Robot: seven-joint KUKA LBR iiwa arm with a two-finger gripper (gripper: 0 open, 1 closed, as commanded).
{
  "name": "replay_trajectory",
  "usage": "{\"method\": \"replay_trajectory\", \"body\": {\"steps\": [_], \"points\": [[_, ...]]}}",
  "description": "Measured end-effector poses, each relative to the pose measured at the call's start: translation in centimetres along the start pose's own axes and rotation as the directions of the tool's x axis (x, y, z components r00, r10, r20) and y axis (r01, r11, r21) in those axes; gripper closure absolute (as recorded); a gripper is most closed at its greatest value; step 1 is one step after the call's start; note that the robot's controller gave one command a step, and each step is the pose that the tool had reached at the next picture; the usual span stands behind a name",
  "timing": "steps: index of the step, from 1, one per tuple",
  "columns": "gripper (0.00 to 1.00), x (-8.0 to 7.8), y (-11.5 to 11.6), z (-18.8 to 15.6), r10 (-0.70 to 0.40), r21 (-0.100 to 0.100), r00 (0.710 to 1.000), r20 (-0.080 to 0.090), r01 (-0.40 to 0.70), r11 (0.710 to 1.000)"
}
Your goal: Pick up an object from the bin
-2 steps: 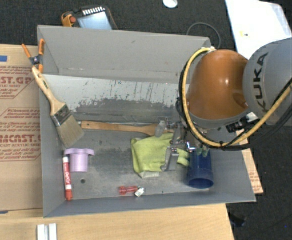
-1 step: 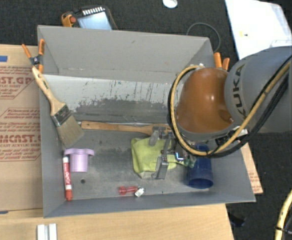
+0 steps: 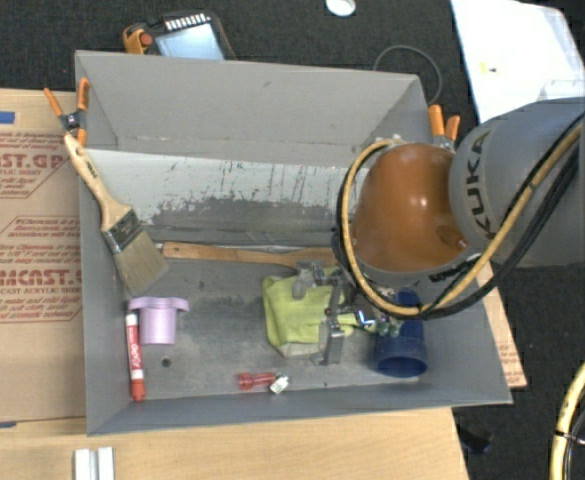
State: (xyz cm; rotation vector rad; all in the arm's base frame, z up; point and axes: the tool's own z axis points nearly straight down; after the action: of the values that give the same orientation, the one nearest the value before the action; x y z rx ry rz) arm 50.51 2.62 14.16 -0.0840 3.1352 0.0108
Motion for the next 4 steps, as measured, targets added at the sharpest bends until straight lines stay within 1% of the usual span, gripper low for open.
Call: {"method": "replay_trajectory", "body": {"steps": [1, 2, 3, 4], "points": [[0.00, -2.8, 0.2, -4.9, -0.109, -0.001, 0.994, -0.002, 0.109, 0.994], [0.00, -3.4, 0.2, -6.4, -0.085, 0.001, 0.996, 0.019, 0.085, 0.996], [0.00, -6.7, 2.2, 2.3, -0.109, 0.002, 0.994, 0.024, 0.109, 0.994], [0.00, -5.1, -0.4, 6.5, -0.003, -0.001, 1.000, 0.016, 0.003, 1.000]]}}
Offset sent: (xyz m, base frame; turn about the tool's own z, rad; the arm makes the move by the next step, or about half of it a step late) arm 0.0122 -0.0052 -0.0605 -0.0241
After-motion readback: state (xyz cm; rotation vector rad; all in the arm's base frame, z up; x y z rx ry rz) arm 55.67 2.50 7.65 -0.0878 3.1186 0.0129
